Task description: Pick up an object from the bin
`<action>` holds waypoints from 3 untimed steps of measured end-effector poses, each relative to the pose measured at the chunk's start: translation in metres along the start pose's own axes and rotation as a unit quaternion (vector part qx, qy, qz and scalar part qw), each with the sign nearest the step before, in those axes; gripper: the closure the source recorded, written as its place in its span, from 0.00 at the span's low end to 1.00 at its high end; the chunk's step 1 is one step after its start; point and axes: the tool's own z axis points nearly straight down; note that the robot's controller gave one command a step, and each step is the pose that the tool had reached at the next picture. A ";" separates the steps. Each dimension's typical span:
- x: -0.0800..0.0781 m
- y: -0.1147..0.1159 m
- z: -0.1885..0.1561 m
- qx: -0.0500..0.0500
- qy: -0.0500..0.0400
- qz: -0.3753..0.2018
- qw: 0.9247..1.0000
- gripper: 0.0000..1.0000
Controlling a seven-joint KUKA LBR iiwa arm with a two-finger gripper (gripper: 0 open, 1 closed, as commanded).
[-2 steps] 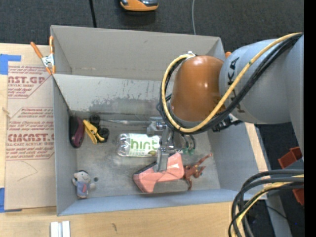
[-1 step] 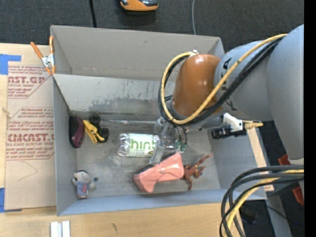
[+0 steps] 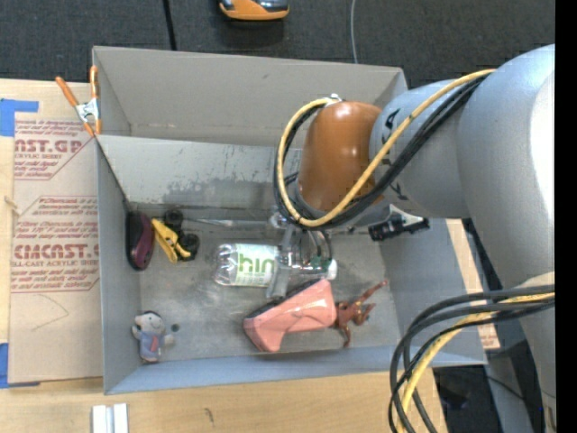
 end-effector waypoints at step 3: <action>-0.002 0.023 0.035 -0.001 0.000 -0.288 0.958 1.00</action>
Offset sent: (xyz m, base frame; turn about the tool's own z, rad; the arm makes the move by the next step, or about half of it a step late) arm 0.0053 0.0218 -0.0350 -0.5843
